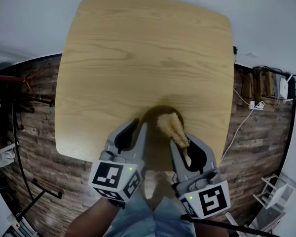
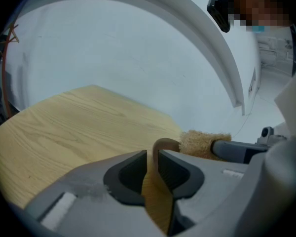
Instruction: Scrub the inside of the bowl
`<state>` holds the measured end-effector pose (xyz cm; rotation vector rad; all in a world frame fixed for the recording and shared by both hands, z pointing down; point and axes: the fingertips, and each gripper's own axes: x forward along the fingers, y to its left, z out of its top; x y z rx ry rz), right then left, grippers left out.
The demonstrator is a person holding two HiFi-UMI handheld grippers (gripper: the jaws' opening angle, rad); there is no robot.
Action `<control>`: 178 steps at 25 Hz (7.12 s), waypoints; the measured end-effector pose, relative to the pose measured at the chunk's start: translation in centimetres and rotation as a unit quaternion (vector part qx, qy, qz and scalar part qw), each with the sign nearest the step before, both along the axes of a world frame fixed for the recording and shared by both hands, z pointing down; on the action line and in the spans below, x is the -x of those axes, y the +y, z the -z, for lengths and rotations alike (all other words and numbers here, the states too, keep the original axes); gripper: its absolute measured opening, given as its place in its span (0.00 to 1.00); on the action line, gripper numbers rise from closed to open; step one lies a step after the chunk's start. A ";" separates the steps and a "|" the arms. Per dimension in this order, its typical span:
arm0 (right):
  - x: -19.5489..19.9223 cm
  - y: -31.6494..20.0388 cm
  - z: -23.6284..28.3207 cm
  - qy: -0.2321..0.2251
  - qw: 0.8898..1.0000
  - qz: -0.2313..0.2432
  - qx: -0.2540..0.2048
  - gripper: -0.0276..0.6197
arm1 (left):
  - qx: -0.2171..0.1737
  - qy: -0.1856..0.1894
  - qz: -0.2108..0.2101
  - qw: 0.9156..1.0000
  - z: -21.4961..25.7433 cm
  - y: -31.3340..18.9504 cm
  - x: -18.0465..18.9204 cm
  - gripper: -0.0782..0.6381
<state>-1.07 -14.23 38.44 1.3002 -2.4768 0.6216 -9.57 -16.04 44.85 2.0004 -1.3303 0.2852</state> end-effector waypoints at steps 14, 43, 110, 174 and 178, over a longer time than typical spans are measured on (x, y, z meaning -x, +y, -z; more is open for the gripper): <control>-0.5 -0.1 -1.6 0.016 1.000 -0.005 0.014 0.18 | 0.004 -0.032 -0.033 0.999 0.0 -0.7 -0.9 0.16; 6.1 2.2 -4.3 0.051 0.974 0.194 0.100 0.14 | -0.043 -0.078 -0.094 0.992 2.4 -2.6 -1.6 0.16; 2.3 -1.0 -3.5 0.100 0.988 0.107 0.055 0.14 | -0.062 -0.103 -0.154 0.981 2.6 -2.3 -3.7 0.16; 4.2 5.1 -1.1 0.075 0.965 0.240 0.078 0.13 | -0.053 -0.112 -0.134 0.983 1.4 -2.8 -1.6 0.15; 2.4 3.8 -0.8 0.083 0.975 0.199 0.060 0.13 | -0.052 -0.109 -0.128 0.984 1.5 -2.7 -1.8 0.16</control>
